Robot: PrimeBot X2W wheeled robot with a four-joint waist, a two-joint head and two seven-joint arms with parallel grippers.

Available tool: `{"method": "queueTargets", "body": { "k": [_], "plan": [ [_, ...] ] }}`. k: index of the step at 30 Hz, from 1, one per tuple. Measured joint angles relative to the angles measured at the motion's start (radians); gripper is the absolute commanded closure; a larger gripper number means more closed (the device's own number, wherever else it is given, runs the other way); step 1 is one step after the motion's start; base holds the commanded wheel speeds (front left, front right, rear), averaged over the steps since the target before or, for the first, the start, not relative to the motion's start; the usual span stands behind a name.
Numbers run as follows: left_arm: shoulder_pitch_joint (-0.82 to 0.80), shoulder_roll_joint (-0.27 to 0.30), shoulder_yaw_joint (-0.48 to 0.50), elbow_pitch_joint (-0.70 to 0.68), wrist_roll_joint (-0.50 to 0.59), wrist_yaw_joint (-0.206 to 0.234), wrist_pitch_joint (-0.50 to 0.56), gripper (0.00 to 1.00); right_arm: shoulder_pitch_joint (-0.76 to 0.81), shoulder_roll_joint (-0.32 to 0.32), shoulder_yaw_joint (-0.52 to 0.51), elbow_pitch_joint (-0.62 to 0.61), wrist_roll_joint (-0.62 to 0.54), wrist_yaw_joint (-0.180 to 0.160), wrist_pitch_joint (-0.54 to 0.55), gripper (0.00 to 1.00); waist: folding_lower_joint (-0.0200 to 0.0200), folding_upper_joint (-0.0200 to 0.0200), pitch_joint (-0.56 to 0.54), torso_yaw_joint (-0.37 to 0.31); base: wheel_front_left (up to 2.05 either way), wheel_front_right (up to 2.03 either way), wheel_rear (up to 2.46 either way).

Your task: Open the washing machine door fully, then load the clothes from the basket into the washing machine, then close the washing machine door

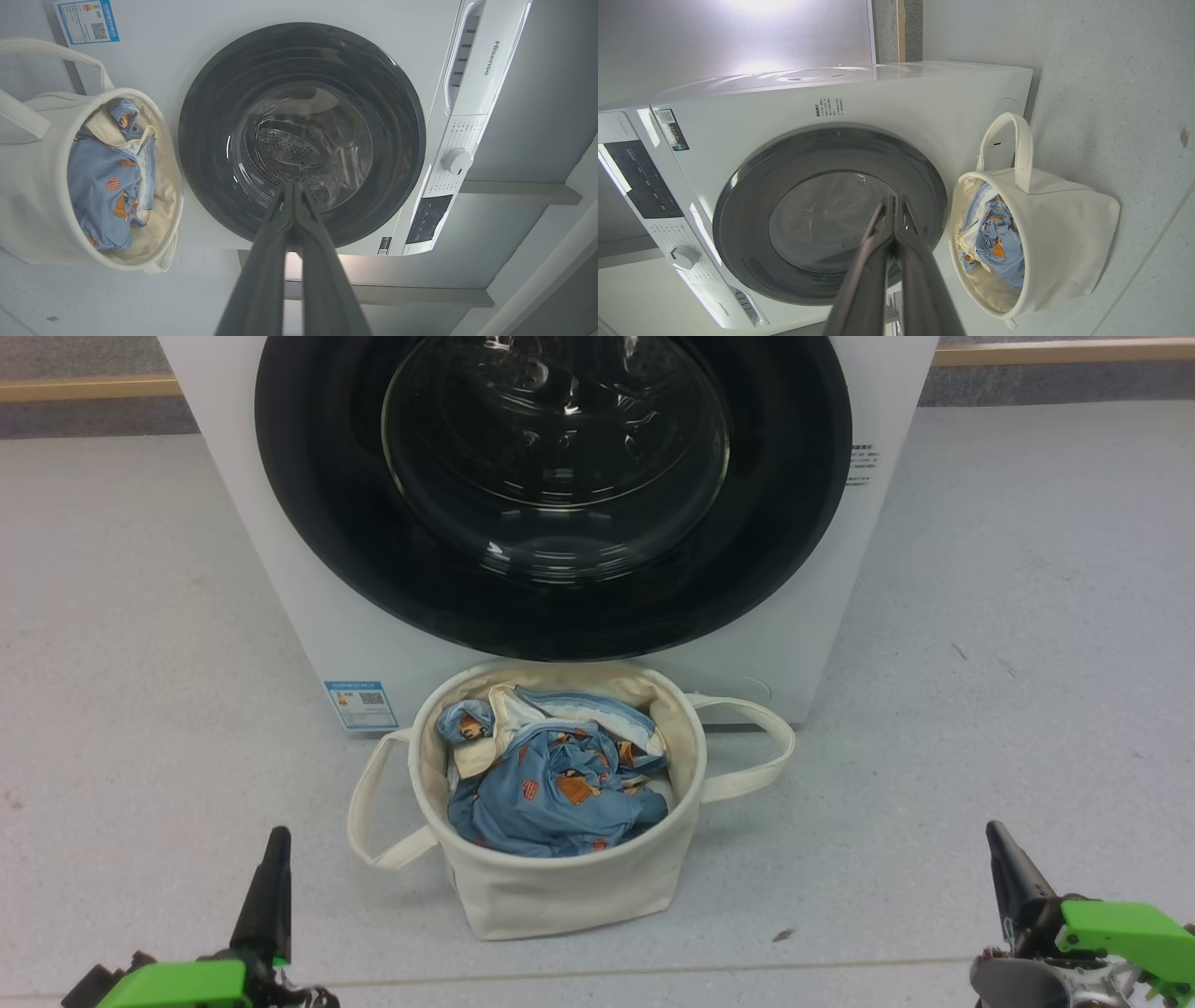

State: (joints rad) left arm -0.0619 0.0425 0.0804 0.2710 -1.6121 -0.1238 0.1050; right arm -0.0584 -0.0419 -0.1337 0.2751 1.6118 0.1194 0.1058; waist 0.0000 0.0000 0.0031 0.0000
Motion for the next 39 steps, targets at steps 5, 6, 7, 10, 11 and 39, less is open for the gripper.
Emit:
{"method": "queueTargets", "body": {
  "k": [5, 6, 7, 10, 11, 39],
  "plan": [
    [0.0, 0.0, 0.0, 0.0, 0.0, 0.0, 0.0, 1.0, 0.0, 0.0, 0.0, 0.0, 0.0, 0.0, 0.0, 1.0, 0.0, 0.0, 0.0, 0.0, 0.0, 0.0, 0.0],
    [0.0, 0.0, 0.0, 0.0, 0.0, 0.0, 0.0, 1.0, 0.0, 0.0, 0.0, 0.0, 0.0, 0.0, 0.0, 1.0, 0.0, 0.0, 0.0, 0.0, 0.0, 0.0, 0.0],
    [0.0, 0.0, 0.0, 0.0, 0.0, 0.0, 0.0, 1.0, 0.0, 0.0, 0.0, 0.0, 0.0, 0.0, 0.0, 1.0, 0.0, 0.0, 0.0, 0.0, 0.0, 0.0, 0.0],
    [0.0, 0.0, 0.0, 0.0, 0.0, 0.0, 0.0, 1.0, 0.0, 0.0, 0.0, 0.0, 0.0, 0.0, 0.0, 1.0, 0.0, 0.0, 0.0, 0.0, 0.0, 0.0, 0.0],
    [0.0, 0.0, 0.0, 0.0, 0.0, 0.0, 0.0, 1.0, 0.0, 0.0, 0.0, 0.0, 0.0, 0.0, 0.0, 1.0, 0.0, 0.0, 0.0, 0.0, 0.0, 0.0, 0.0],
    [0.0, 0.0, 0.0, 0.0, 0.0, 0.0, 0.0, 1.0, 0.0, 0.0, 0.0, 0.0, 0.0, 0.0, 0.0, 1.0, 0.0, 0.0, 0.0, 0.0, 0.0, 0.0, 0.0]
  ]
}}
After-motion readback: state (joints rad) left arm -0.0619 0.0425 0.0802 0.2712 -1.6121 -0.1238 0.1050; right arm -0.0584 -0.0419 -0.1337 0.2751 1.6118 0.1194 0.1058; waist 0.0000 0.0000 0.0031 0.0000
